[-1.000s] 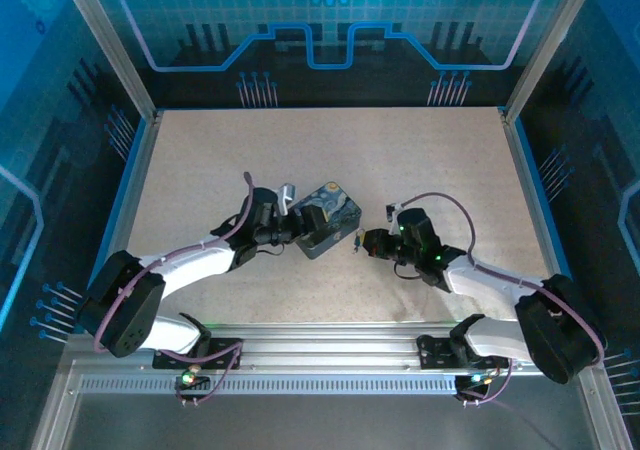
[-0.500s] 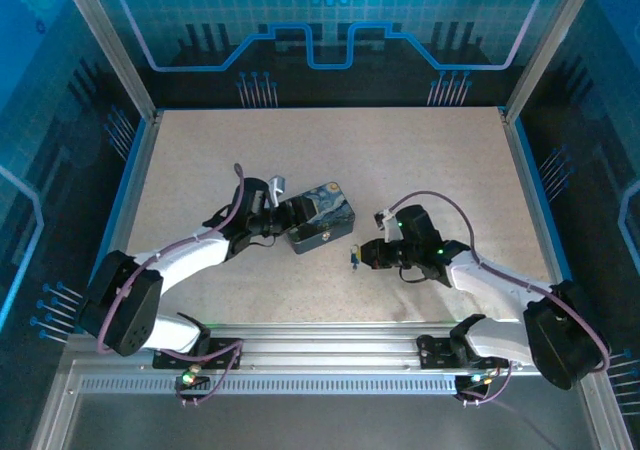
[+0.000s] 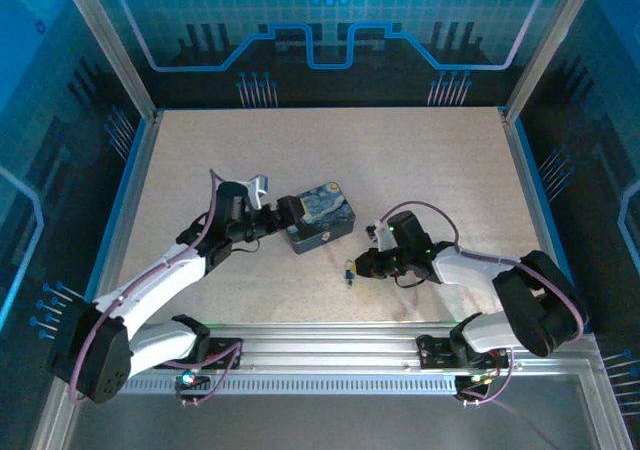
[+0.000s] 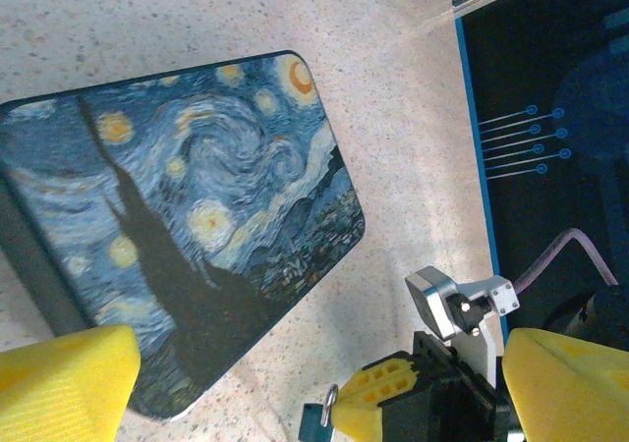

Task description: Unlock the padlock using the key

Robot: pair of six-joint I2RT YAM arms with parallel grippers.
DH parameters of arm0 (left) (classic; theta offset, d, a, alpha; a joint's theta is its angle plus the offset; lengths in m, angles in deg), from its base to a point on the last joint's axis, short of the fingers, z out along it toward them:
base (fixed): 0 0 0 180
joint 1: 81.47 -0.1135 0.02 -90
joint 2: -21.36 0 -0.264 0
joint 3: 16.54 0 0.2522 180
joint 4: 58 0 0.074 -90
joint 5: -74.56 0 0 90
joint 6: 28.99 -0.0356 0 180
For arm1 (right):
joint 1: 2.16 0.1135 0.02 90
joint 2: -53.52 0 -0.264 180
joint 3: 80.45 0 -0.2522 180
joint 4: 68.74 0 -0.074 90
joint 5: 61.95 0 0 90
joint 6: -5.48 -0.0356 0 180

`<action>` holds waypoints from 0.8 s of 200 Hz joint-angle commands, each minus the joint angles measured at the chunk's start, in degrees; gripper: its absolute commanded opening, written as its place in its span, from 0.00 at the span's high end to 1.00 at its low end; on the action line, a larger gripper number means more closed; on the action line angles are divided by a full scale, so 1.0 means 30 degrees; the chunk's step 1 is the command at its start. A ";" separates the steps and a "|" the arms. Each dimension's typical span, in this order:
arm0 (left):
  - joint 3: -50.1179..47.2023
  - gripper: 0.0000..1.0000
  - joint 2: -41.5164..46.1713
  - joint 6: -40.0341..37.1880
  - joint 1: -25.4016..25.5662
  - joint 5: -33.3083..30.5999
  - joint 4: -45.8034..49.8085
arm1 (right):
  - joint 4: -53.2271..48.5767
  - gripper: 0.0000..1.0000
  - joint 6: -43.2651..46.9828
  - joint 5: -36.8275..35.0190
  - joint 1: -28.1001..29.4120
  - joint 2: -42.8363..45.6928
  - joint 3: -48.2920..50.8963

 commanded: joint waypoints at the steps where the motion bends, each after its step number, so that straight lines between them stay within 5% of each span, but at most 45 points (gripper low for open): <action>1: -0.0509 0.03 0.0739 -0.0638 -0.0237 -0.0427 0.1318 | 0.0670 0.93 -0.0439 0.0609 -0.0015 -0.0555 -0.0015; 160: -0.1474 0.02 0.1869 -0.0747 -0.0469 -0.0655 0.1996 | 0.1550 0.84 -0.0810 -0.0015 -0.0102 -0.2031 0.0174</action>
